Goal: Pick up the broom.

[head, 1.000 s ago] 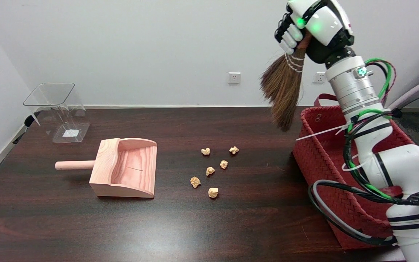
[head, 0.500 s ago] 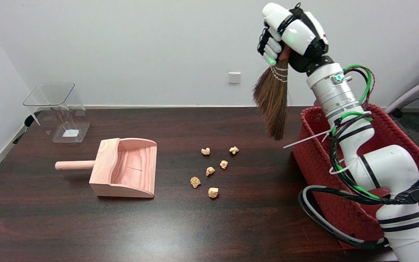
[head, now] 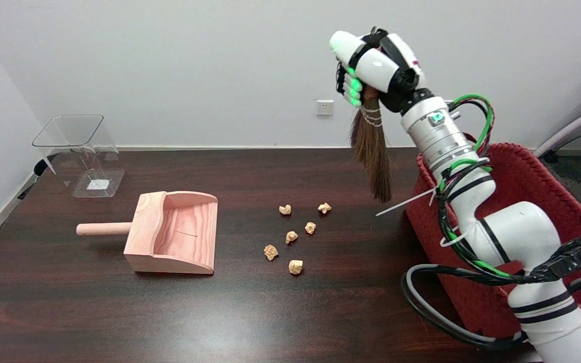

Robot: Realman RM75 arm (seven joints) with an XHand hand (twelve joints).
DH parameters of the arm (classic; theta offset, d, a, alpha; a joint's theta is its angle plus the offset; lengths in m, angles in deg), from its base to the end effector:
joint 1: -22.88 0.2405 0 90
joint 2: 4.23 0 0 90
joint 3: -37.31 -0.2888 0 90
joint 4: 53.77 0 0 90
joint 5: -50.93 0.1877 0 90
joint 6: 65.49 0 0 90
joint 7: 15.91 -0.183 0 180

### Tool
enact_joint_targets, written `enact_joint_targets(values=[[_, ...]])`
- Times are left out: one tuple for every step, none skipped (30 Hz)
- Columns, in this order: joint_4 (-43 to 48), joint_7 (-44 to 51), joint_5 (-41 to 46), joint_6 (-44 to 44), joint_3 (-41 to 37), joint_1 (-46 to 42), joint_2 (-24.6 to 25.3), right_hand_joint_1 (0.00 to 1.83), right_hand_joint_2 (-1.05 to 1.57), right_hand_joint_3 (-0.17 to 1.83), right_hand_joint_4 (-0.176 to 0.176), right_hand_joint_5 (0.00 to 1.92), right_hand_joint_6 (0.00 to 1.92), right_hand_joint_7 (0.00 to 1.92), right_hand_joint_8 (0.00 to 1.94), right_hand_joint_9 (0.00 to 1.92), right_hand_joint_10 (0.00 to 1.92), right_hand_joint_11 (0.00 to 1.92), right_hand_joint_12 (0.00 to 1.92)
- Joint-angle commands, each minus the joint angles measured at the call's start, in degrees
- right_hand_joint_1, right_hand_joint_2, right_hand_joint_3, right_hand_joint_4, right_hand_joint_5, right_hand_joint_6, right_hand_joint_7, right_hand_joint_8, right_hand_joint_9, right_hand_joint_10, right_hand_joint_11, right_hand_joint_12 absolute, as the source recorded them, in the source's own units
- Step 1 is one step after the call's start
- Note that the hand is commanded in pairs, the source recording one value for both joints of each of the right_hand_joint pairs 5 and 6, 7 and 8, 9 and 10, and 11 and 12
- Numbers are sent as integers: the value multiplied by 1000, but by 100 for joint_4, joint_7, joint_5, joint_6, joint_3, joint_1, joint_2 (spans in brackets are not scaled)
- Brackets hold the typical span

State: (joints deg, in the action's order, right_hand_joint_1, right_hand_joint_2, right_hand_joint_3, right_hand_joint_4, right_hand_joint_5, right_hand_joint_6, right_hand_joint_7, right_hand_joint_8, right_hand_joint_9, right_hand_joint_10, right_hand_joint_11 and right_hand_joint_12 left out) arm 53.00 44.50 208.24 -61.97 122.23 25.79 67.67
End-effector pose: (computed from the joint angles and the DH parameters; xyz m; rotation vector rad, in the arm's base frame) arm -0.1372 -0.3580 0.3194 1.5968 -0.8342 1.3251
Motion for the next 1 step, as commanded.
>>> enact_joint_targets(values=[[-29, 1390, -36, -138, 540, -284, 267, 873, 1571, 547, 0, 1920, 1920, 1920, 1920, 1920, 1920, 1920, 1920]])
